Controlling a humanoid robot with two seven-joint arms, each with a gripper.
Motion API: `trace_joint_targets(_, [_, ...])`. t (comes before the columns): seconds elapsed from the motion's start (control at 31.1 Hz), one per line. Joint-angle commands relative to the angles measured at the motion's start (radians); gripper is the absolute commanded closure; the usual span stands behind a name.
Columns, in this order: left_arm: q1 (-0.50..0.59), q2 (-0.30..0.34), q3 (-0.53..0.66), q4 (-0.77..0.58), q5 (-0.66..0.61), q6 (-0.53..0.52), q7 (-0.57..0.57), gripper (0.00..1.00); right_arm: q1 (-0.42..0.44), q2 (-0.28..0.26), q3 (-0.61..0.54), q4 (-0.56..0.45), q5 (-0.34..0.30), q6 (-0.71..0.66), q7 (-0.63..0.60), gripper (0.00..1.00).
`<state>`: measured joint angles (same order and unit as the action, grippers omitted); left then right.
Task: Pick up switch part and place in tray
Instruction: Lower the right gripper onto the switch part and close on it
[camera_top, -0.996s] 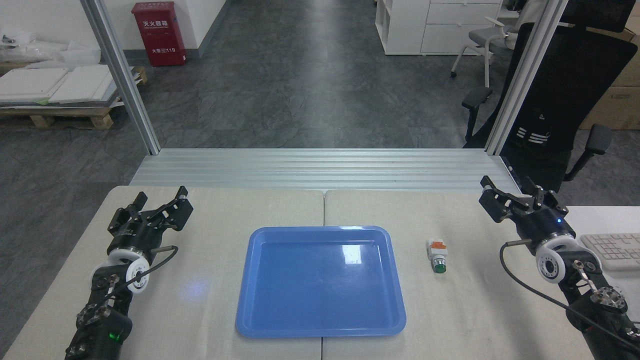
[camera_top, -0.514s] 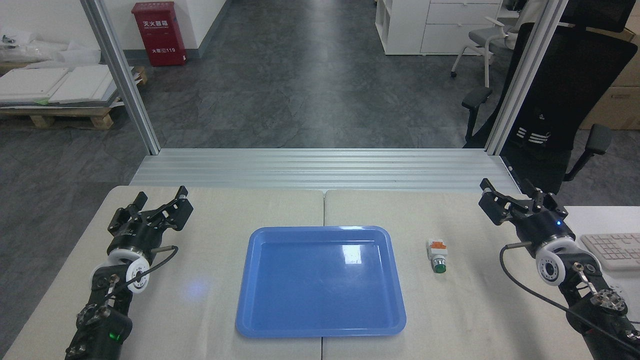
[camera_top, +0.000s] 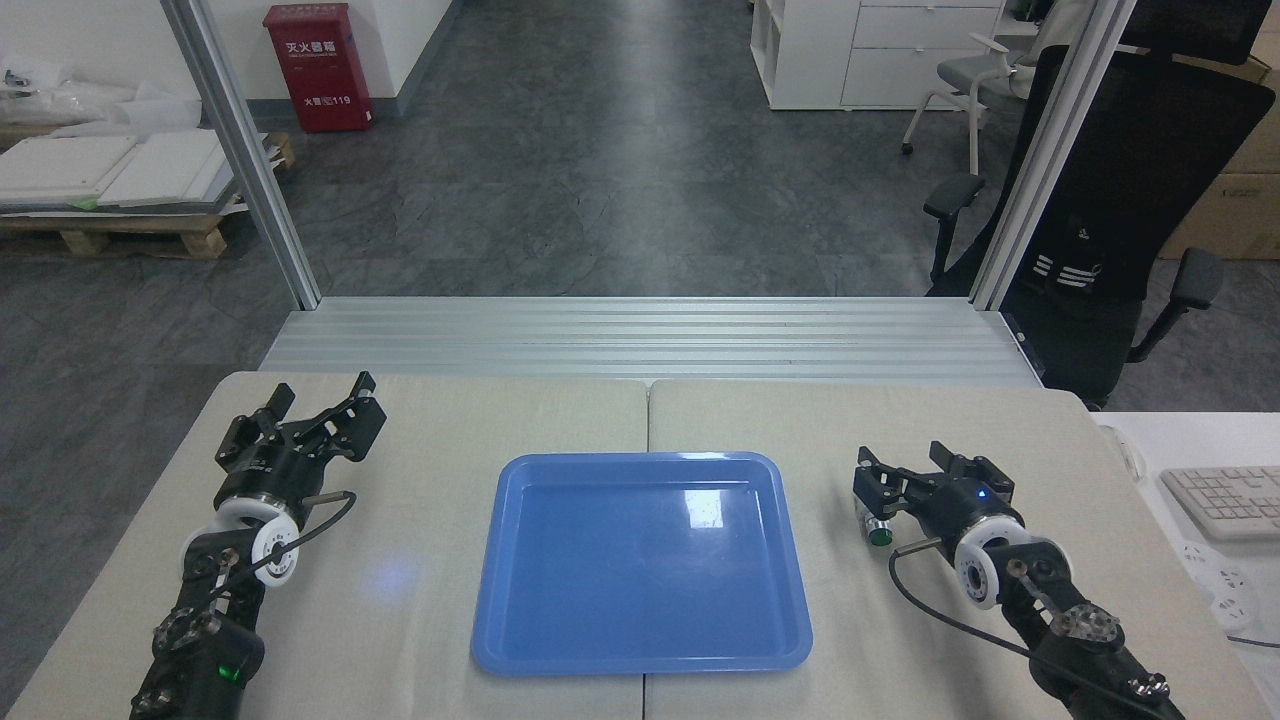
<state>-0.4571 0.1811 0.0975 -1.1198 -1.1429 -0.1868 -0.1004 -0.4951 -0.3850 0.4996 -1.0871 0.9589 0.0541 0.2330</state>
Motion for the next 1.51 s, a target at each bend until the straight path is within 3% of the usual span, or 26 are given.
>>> trace_joint_targets(0.0, [0.000, 0.000, 0.001, 0.000, 0.000, 0.000, -0.001, 0.00, 0.006, 0.044, 0.031, 0.012, 0.001, 0.038, 0.016, 0.06])
trace_joint_targets(0.19, [0.000, 0.000, 0.001, 0.000, 0.000, 0.000, -0.001, 0.00, 0.010, 0.087, 0.036, 0.047, 0.004, 0.039, 0.017, 0.07])
trace_joint_targets(0.32, [0.000, 0.000, 0.001, 0.000, 0.000, 0.000, -0.001, 0.00, 0.015, 0.083, 0.039, 0.047, 0.037, 0.059, 0.017, 0.07])
trace_joint_targets(0.61, [0.000, 0.000, 0.001, 0.000, 0.000, 0.000, -0.001, 0.00, 0.013, 0.077, -0.045, 0.044, 0.027, 0.059, 0.017, 0.07])
trace_joint_targets(0.96, [0.000, 0.000, 0.001, 0.000, 0.000, 0.000, -0.001, 0.00, 0.023, 0.081, 0.013, 0.117, 0.060, 0.061, 0.017, 0.11])
trace_joint_targets(1.06, [0.000, 0.000, 0.001, 0.000, 0.000, 0.000, -0.001, 0.00, 0.009, 0.103, 0.019, 0.163, 0.060, 0.061, 0.017, 0.20])
trace_joint_targets(1.12, [0.000, 0.000, 0.001, 0.000, 0.000, 0.000, -0.001, 0.00, 0.000, 0.121, 0.017, 0.177, 0.058, 0.059, 0.017, 0.31])
trace_joint_targets(1.25, [0.000, 0.000, 0.001, 0.000, 0.000, 0.000, -0.001, 0.00, -0.003, 0.124, 0.014, 0.174, 0.058, 0.063, 0.017, 0.74])
trace_joint_targets(1.32, [0.000, 0.000, 0.001, 0.000, 0.000, 0.000, -0.001, 0.00, -0.003, 0.124, -0.002, 0.170, 0.058, 0.069, 0.013, 0.80])
trace_joint_targets(1.48, [0.000, 0.000, -0.001, 0.000, 0.000, 0.000, -0.001, 0.00, -0.011, 0.124, -0.035, 0.104, 0.050, 0.081, -0.009, 0.82])
